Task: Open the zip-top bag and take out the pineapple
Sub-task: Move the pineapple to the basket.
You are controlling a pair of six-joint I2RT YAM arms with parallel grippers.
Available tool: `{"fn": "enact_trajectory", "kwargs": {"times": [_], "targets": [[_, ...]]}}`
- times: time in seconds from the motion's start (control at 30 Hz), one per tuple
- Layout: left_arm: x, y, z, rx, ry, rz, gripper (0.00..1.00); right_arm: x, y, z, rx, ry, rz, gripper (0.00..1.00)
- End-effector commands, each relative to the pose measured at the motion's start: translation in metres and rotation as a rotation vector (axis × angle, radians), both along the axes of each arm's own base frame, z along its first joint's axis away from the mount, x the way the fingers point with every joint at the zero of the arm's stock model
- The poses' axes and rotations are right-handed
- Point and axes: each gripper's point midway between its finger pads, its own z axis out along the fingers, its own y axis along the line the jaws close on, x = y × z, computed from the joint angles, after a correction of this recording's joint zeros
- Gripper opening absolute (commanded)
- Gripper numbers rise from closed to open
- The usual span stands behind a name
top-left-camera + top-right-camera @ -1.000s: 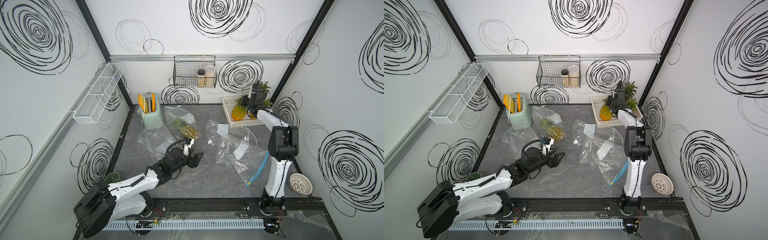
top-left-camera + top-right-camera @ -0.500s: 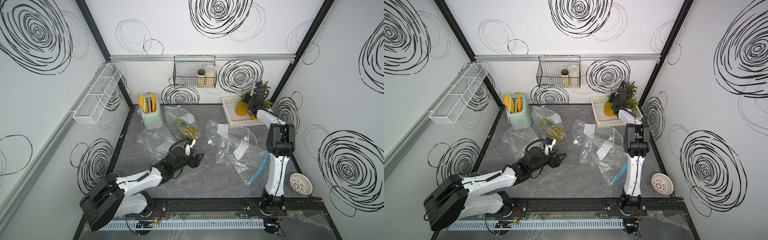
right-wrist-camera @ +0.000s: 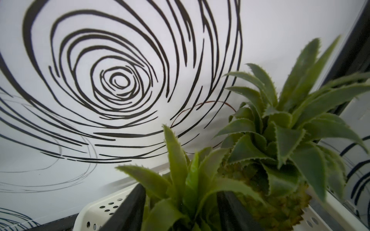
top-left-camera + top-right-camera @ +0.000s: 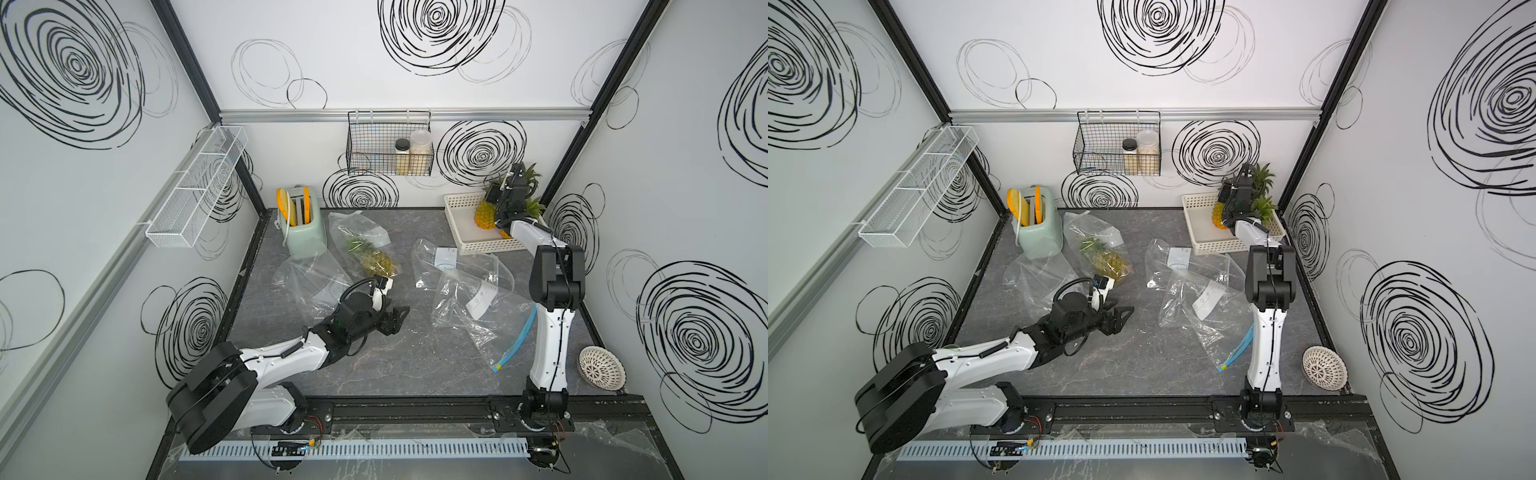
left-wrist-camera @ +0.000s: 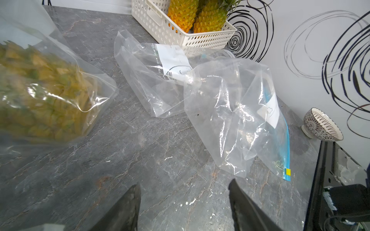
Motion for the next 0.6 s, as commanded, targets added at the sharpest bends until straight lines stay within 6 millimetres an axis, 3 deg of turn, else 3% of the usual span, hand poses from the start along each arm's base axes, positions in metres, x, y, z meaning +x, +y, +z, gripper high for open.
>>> {"fn": "enact_trajectory", "kwargs": {"times": [0.0,0.07,0.23,0.43,0.57], "targets": [[0.01,-0.005,0.031,-0.058,-0.069,0.005,0.74,-0.004,0.0,0.034,-0.007,-0.085,0.01,0.7],[0.01,-0.006,0.035,-0.057,-0.075,-0.001,0.74,-0.009,0.003,0.044,-0.013,-0.097,0.018,0.77],[0.013,-0.004,0.053,-0.047,-0.107,0.007,0.75,-0.028,0.018,0.075,0.019,-0.139,0.084,0.8],[0.031,0.009,0.097,-0.036,-0.172,0.057,0.78,-0.075,0.053,0.117,-0.075,-0.208,0.073,0.84],[0.059,0.022,0.118,0.04,-0.156,0.085,0.8,-0.111,0.09,0.146,-0.145,-0.243,0.108,0.85]]}}
